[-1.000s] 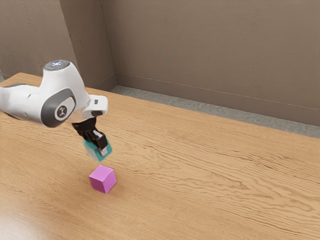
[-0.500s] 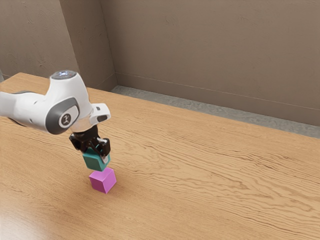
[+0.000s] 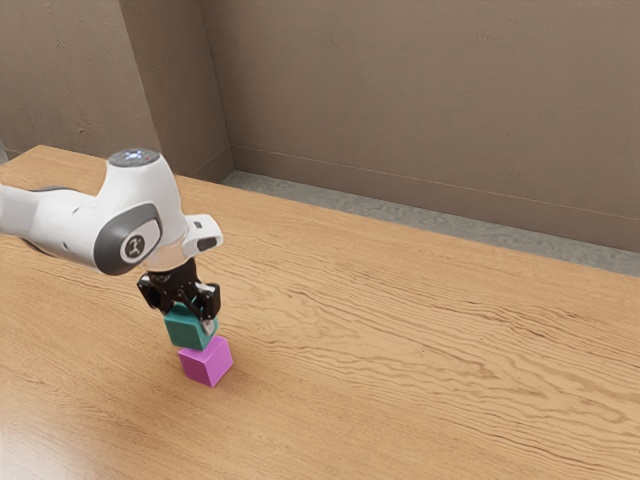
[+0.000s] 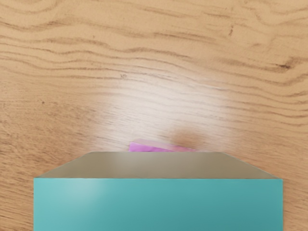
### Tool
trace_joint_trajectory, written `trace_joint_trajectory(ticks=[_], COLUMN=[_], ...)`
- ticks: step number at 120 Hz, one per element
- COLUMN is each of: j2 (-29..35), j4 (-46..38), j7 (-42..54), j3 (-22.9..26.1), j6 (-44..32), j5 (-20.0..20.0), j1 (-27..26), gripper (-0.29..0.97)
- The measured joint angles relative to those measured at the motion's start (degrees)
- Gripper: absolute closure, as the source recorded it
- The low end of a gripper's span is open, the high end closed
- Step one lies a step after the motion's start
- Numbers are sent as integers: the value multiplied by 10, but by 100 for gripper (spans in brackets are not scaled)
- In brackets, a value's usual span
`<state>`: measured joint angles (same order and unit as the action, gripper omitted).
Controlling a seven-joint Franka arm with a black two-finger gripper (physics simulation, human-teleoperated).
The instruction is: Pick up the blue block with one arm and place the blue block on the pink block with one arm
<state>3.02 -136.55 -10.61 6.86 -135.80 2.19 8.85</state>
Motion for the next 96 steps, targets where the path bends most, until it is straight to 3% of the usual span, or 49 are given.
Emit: trace_joint_trajectory(ticks=[68,96], j2=[5,11], j4=[-12,-11], j7=[41,59], j3=[9,9], j6=[-4,-4], j5=[2,-6], j1=[-5,-3], gripper=[32,12])
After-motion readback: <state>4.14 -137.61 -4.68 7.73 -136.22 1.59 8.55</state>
